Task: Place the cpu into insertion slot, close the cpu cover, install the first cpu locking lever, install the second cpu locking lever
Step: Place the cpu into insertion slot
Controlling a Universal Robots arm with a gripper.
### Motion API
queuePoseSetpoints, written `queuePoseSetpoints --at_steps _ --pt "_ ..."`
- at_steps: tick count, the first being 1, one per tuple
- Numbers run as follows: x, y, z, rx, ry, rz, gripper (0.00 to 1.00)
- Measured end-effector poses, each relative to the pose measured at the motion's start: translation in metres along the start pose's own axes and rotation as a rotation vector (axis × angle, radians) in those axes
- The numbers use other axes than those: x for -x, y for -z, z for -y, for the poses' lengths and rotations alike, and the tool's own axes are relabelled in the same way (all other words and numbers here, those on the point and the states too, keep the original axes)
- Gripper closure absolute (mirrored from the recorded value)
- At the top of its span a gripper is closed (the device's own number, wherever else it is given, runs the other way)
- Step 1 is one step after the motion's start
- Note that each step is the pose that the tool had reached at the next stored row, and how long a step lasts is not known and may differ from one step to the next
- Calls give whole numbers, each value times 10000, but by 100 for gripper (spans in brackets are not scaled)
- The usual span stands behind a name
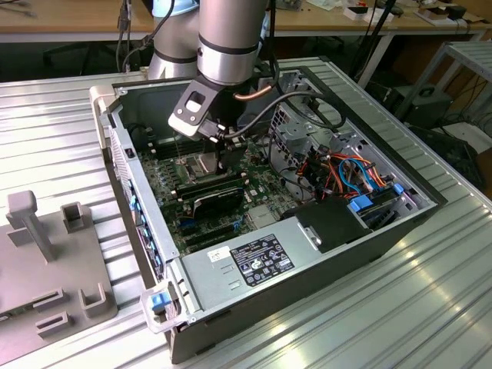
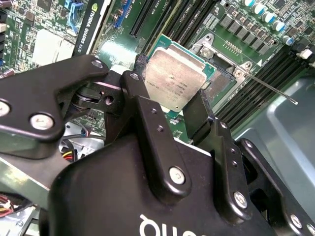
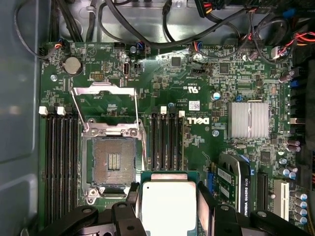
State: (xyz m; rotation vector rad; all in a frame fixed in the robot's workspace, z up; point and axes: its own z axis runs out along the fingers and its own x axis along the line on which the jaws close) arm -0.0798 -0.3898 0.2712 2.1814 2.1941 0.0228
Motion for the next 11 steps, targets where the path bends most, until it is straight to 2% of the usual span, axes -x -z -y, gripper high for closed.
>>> queuePoseSetpoints --at_steps 6,11 --pt "-4 -52 2 -1 0 -1 45" --pt "-5 -59 -16 0 1 -3 45"
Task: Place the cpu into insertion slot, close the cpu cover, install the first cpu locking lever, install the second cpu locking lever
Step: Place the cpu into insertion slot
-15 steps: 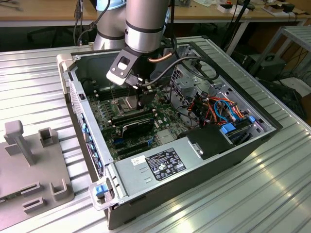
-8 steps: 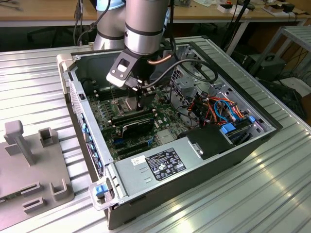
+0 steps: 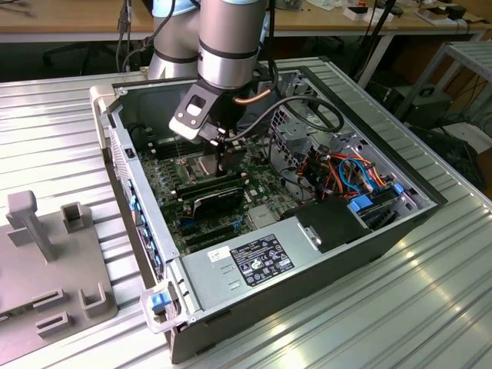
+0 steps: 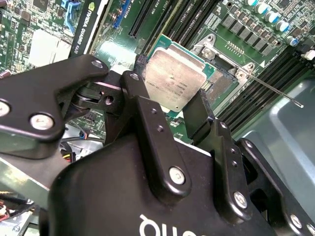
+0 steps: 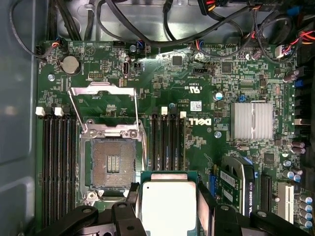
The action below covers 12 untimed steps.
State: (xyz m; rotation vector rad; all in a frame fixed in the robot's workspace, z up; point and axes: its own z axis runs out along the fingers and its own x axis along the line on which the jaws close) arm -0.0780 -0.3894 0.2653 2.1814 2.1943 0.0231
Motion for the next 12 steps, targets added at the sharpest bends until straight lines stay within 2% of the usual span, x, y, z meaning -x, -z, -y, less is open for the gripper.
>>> queuePoseSetpoints --at_steps 9,12 --pt "1 -6 -92 -1 -1 1 45" --pt "0 -7 -103 0 -3 2 45"
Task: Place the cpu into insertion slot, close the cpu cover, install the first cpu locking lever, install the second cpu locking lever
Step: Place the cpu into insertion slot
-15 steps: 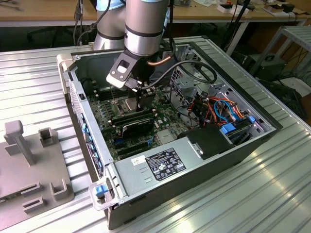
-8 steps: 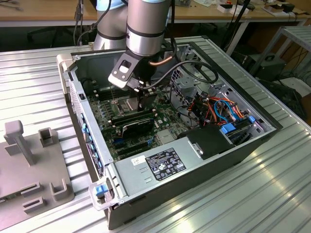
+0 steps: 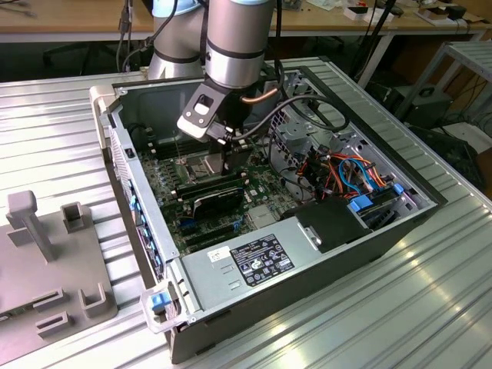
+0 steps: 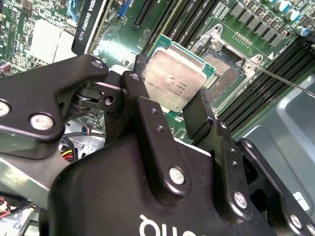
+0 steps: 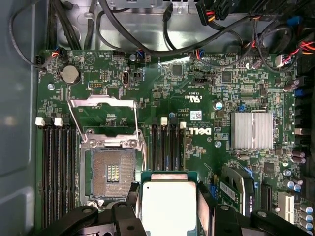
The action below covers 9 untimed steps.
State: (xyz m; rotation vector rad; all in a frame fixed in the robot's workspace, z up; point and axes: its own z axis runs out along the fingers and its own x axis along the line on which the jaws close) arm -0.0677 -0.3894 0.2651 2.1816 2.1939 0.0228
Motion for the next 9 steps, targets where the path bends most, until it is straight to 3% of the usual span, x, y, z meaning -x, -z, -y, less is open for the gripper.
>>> queuePoseSetpoints --at_steps 9 --pt "0 -9 -1 0 2 -1 45"
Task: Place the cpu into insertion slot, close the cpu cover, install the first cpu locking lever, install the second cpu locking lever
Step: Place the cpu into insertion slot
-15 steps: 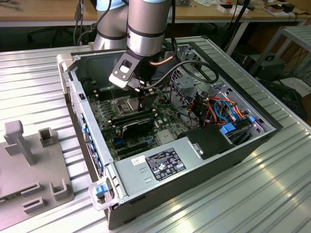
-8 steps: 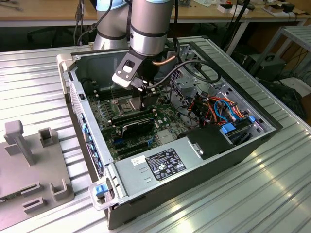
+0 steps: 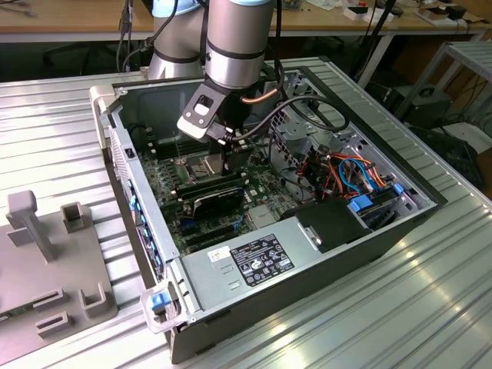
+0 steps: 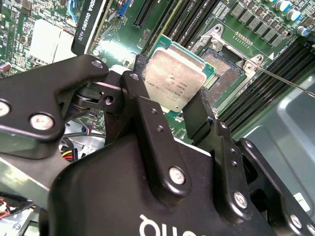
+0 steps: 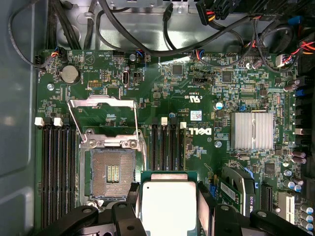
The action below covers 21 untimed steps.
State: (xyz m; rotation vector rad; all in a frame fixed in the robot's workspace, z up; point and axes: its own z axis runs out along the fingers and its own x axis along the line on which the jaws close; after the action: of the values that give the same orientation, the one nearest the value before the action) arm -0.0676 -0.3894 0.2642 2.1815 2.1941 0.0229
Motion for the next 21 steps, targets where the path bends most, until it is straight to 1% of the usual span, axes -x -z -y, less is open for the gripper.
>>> queuePoseSetpoints --at_steps 4,7,8,11,13,16,21 --pt "-4 -18 -9 0 2 0 45" --pt "-26 -38 -27 1 2 -1 45" --pt "-44 -43 -34 1 -1 -1 45" --pt "-120 -55 -42 0 0 1 45" --pt "-185 -68 -46 1 0 0 45" --pt "-324 -125 -54 0 1 -1 45" --pt "-412 -181 -51 1 0 0 45"
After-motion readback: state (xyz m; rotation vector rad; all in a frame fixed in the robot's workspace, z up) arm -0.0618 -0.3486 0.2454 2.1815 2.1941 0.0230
